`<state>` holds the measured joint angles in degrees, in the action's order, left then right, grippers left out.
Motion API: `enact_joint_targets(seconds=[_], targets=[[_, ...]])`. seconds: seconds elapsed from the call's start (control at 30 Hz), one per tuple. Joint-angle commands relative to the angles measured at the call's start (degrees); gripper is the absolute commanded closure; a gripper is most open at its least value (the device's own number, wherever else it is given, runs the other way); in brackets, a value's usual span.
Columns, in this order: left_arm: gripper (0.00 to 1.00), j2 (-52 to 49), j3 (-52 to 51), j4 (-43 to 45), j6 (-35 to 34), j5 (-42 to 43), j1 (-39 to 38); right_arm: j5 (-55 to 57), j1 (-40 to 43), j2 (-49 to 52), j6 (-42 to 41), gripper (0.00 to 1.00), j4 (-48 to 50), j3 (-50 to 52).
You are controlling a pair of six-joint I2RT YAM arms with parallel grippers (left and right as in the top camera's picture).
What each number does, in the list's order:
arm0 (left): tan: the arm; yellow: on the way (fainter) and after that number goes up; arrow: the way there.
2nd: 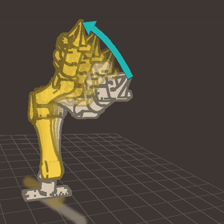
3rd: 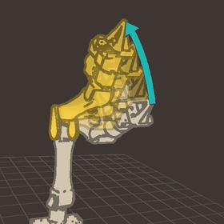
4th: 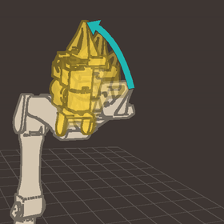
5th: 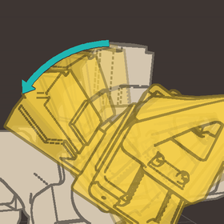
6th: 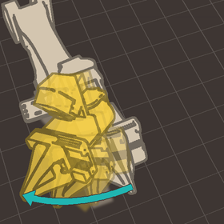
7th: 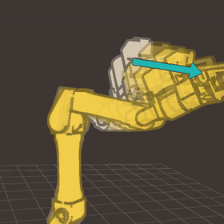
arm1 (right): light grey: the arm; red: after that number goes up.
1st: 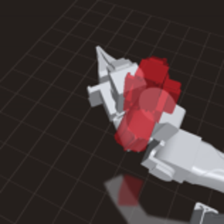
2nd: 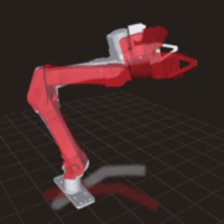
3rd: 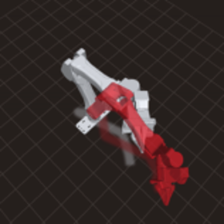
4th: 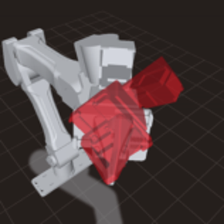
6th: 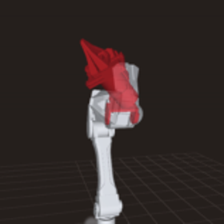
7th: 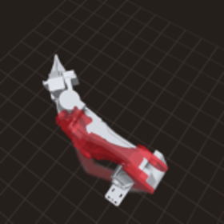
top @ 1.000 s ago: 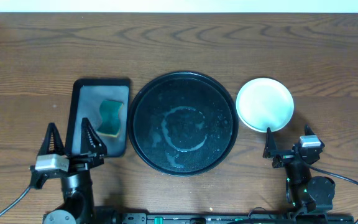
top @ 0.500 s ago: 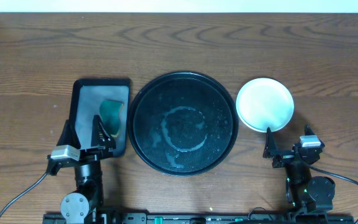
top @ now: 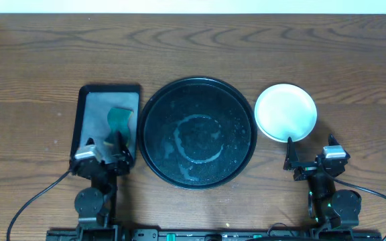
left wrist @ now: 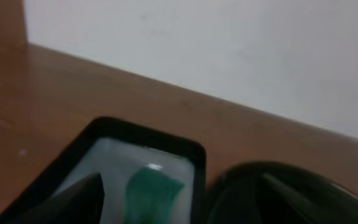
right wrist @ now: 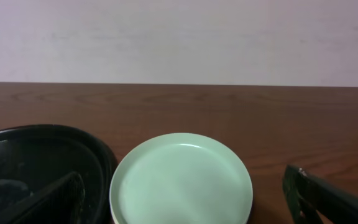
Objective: Clean dirty plates on tray and stack at the side
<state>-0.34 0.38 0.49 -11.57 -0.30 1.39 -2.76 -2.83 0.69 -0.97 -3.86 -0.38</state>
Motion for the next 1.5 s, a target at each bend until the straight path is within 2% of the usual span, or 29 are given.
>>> enact_joint_targets(seconds=[0.0,0.13,1.47], targets=[[0.21,0.2,-0.2,-2.7,10.0,2.7,-0.2,0.2,-0.2,-0.3,0.6,0.01,-0.2,0.1],[0.22,0.2,-0.2,-3.0,13.5,2.6,-0.2,0.2,-0.2,-0.3,0.6,0.01,-0.2,0.1],[0.21,0.1,-0.2,-4.3,13.5,2.5,-0.2,0.2,-0.2,-0.3,0.6,0.01,-0.2,0.1]])
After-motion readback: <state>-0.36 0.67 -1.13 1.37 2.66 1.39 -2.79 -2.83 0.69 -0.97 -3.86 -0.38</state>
